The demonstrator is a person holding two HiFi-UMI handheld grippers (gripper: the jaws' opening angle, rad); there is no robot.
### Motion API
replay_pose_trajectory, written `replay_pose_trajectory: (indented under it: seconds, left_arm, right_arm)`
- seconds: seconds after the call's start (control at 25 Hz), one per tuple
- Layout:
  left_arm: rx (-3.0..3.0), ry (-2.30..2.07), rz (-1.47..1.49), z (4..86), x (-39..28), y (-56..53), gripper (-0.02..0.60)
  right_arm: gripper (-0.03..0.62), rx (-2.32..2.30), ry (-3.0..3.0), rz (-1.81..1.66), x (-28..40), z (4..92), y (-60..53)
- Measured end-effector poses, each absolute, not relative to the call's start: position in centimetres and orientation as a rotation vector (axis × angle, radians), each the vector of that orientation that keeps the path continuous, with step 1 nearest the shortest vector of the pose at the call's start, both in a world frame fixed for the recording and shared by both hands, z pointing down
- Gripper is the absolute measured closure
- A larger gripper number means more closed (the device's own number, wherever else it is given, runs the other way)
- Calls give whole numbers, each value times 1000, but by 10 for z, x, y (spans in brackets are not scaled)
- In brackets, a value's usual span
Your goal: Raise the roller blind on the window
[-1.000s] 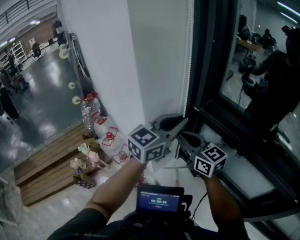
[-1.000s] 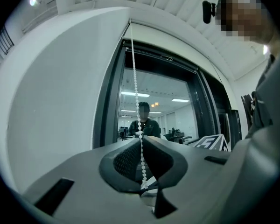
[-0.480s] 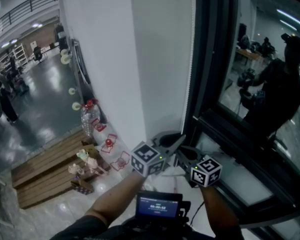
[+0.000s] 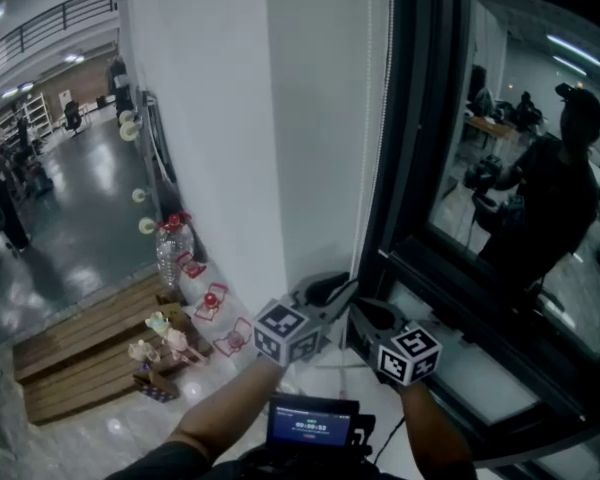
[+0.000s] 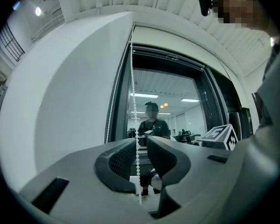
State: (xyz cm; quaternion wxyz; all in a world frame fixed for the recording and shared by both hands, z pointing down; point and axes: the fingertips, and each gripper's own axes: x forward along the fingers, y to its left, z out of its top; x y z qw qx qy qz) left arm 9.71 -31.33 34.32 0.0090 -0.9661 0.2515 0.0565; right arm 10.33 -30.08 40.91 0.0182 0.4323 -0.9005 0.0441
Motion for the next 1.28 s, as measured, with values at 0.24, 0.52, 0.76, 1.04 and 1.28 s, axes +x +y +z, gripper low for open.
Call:
replay_pose_trajectory:
  seconds: [0.24,0.52,0.76,1.04,1.28]
  left_arm:
    - [-3014,822,172,345,89,-321,489]
    - [-3004,856,156,351,82,-323,489]
    - [-2991,866,144,350,76,-317,489]
    - [-2975,909,116,352,58,-308,575]
    - [-2984,911,107,350,47,-295,588]
  right_arm:
    - [543,1373,-2800,116,108,400,-305]
    - [505,1390,-2791,111,108,400,-305]
    - [505,1412,-2792,66,111,387,-301]
    - [527,1437,-2856,13,119,360,-290]
    - [572,1470,-2860,-10,122,345,-276]
